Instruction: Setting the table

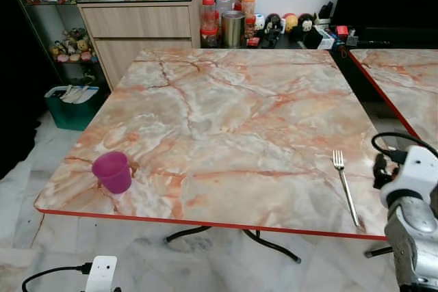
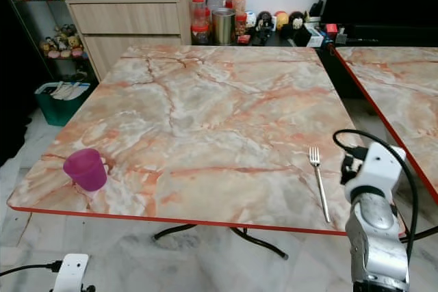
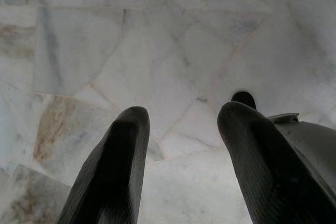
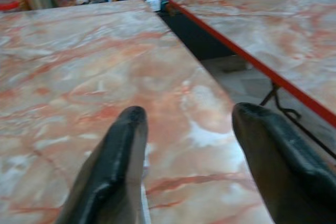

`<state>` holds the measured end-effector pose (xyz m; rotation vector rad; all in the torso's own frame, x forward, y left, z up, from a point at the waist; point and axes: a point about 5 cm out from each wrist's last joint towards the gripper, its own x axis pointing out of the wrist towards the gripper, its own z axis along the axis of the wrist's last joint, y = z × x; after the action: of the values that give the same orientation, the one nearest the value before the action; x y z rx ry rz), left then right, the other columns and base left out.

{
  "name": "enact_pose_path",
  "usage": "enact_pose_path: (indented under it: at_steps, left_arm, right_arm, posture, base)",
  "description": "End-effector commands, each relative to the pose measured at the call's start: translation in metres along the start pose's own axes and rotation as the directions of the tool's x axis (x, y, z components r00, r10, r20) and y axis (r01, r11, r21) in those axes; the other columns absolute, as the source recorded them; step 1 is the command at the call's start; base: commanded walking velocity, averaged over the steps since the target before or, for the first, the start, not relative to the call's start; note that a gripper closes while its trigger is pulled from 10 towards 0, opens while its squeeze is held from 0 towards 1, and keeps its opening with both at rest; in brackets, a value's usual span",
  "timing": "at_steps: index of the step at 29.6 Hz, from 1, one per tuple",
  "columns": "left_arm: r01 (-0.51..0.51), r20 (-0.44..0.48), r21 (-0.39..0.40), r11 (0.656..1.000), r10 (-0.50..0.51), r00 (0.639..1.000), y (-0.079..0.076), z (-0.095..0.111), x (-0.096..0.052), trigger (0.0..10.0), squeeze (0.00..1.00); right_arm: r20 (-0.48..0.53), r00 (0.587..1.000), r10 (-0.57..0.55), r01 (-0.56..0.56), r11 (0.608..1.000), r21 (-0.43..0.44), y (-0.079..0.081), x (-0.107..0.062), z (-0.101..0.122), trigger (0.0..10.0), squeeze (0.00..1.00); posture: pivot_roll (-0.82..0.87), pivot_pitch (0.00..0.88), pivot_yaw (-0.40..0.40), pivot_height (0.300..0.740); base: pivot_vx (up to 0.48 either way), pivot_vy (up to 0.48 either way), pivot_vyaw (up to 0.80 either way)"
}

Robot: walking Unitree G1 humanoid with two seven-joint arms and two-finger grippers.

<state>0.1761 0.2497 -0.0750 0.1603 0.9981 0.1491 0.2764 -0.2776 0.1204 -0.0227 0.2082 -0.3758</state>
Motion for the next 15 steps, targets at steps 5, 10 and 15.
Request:
enact_pose_path:
  at_steps: [5, 10, 15]
  left_arm:
    - [0.001, -0.017, 0.011, 1.000, -0.001, 1.000, 0.0010, -0.0020, -0.0001, 10.0, 0.00]
    - [0.000, -0.018, 0.008, 1.000, 0.000, 1.000, 0.0010, -0.0021, -0.0001, 10.0, 0.00]
    - [-0.001, -0.021, 0.010, 1.000, 0.001, 1.000, 0.0011, -0.0021, -0.0001, 10.0, 0.00]
  right_arm:
    - [0.000, 1.000, 0.030, -0.030, 1.000, -0.002, 0.0081, 0.0030, 0.0031, 10.0, 0.00]
    - [-0.013, 0.999, 0.036, -0.036, 0.999, -0.007, 0.0100, 0.0047, 0.0018, 10.0, 0.00]
    - [-0.048, 0.998, 0.046, -0.047, 0.999, -0.006, 0.0106, 0.0075, -0.0023, 10.0, 0.00]
  posture:
    - [0.01, 0.007, 0.008, 0.740]
    - [0.02, 0.010, 0.005, 0.740]
    - [0.01, 0.018, 0.006, 0.740]
  base:
    - [0.000, 0.000, 0.00]
    - [0.000, 0.000, 0.00]
    - [0.000, 0.000, 0.00]
